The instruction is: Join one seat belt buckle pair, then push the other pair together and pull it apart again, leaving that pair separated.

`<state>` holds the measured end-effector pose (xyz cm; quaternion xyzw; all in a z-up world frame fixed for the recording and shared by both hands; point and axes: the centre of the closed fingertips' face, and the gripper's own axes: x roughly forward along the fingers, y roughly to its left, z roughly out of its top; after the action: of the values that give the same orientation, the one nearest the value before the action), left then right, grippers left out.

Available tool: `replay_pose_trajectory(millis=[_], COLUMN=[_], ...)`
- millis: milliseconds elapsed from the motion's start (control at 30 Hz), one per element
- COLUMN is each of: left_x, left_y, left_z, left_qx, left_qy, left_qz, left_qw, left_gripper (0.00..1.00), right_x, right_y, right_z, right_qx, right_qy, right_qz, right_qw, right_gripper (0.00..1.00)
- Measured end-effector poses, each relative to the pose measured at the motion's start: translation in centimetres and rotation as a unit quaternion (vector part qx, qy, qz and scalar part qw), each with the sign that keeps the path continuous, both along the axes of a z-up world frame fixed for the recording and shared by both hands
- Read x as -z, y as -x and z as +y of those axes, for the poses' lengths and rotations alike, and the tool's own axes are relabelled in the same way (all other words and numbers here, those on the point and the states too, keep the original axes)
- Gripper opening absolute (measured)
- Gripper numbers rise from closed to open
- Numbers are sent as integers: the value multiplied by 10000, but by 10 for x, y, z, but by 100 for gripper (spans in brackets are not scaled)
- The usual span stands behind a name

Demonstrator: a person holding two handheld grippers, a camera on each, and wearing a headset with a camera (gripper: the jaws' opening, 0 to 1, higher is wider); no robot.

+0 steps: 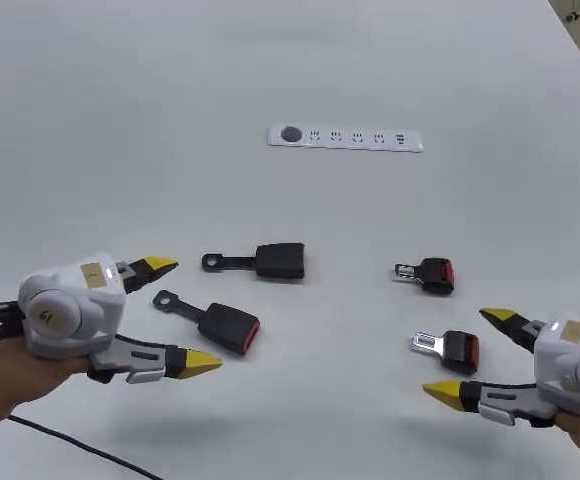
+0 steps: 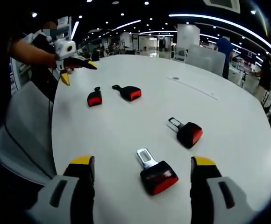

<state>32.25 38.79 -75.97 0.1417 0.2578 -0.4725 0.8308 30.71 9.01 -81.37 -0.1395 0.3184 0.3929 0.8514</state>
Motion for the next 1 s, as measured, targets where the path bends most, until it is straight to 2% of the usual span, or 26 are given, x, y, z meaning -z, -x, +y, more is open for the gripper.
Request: replay_pose_trajectory(millis=[167, 467, 533, 600, 700, 833, 1000], left_x=[11, 34, 41, 48, 56, 63, 74], left_y=[-8, -15, -17, -15, -15, -17, -16], left_z=[-7, -16, -15, -16, -17, -17, -21], left_qx=[287, 842, 990, 1150, 1318, 1445, 1776], left_qy=[-175, -498, -664, -741, -872, -932, -1118], left_qz=[50, 174, 147, 214, 225, 261, 285], left_qw=[9994, 9951, 9928, 9904, 9872, 9848, 9773], left_gripper=[85, 80, 78, 76, 74, 72, 69], right_x=[6, 18, 20, 20, 25, 28, 31], right_y=[-3, -6, -5, -4, -3, -3, -1], right_z=[-4, -11, -11, -10, -9, -6, -4], right_qx=[-142, -407, -460, -520, -616, -709, -848], right_qy=[21, 97, 96, 92, 144, 149, 131], right_qz=[133, 412, 468, 516, 624, 718, 862], right_qw=[9998, 9983, 9978, 9973, 9960, 9948, 9926], right_gripper=[86, 82, 80, 75, 75, 75, 74])
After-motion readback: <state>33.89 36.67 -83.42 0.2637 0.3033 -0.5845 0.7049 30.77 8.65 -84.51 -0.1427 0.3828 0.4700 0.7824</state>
